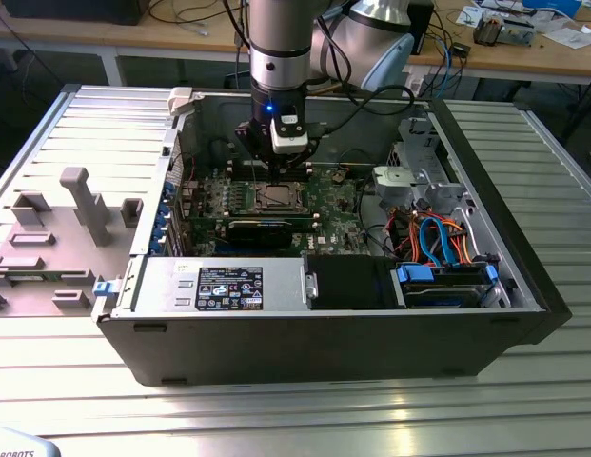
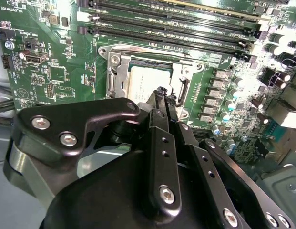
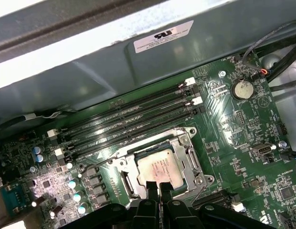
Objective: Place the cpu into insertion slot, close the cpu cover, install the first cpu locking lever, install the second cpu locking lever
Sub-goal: 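Install the first cpu locking lever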
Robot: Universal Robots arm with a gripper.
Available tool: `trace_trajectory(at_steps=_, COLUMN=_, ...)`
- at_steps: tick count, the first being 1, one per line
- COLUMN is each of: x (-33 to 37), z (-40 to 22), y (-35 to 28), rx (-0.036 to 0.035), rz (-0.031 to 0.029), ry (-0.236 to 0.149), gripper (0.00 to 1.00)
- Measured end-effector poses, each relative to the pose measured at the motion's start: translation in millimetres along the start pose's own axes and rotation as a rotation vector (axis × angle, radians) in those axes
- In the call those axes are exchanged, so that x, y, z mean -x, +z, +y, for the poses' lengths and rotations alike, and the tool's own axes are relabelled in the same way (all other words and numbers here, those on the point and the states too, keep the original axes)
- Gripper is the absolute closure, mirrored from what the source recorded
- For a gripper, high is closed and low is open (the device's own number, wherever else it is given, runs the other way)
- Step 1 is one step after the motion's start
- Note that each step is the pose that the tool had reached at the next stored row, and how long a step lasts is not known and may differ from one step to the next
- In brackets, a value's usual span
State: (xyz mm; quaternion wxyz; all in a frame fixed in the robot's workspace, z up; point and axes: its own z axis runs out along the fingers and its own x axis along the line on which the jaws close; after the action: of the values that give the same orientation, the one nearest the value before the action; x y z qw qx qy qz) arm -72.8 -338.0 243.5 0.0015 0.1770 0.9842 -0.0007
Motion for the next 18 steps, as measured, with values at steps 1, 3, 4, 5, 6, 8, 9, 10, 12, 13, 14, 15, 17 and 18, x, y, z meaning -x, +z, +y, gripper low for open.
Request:
trace_trajectory(at_steps=1, x=0.0, z=0.0, y=0.0, rx=0.0, rz=-0.0001, ry=-0.002, gripper=0.84)
trace_trajectory(at_steps=3, x=0.0, z=0.0, y=0.0, rx=0.0, rz=0.0, ry=-0.004, gripper=0.84)
trace_trajectory(at_steps=4, x=0.0, z=0.0, y=0.0, rx=0.0, rz=0.0, ry=-0.006, gripper=0.84)
trace_trajectory(at_steps=5, x=0.0, z=0.0, y=0.0, rx=0.0, rz=0.0, ry=-0.007, gripper=0.84)
trace_trajectory(at_steps=6, x=0.0, z=0.0, y=0.0, rx=0.0, rz=0.0, ry=-0.008, gripper=0.84)
trace_trajectory(at_steps=8, x=0.0, z=0.0, y=0.0, rx=0.0, rz=-0.0001, ry=-0.012, gripper=0.84)
trace_trajectory(at_steps=9, x=0.0, z=0.0, y=0.0, rx=0.0, rz=0.0, ry=-0.014, gripper=0.84)
trace_trajectory(at_steps=10, x=0.0, z=0.0, y=0.0, rx=0.0, rz=-0.0001, ry=-0.016, gripper=0.84)
trace_trajectory(at_steps=12, x=0.0, z=0.0, y=0.0, rx=0.0, rz=-0.0001, ry=-0.018, gripper=0.84)
trace_trajectory(at_steps=13, x=0.0, z=0.0, y=0.0, rx=0.0, rz=-0.0001, ry=-0.021, gripper=0.84)
trace_trajectory(at_steps=14, x=0.0, z=0.0, y=0.0, rx=0.0001, rz=-0.0001, ry=-0.022, gripper=0.84)
trace_trajectory(at_steps=15, x=0.0, z=0.0, y=0.0, rx=0.0, rz=-0.0001, ry=-0.023, gripper=0.84)
trace_trajectory(at_steps=17, x=0.0, z=0.0, y=0.0, rx=0.0001, rz=-0.0001, ry=-0.027, gripper=0.84)
trace_trajectory(at_steps=18, x=0.0, z=0.0, y=0.0, rx=0.0001, rz=-0.0001, ry=-0.028, gripper=0.84)
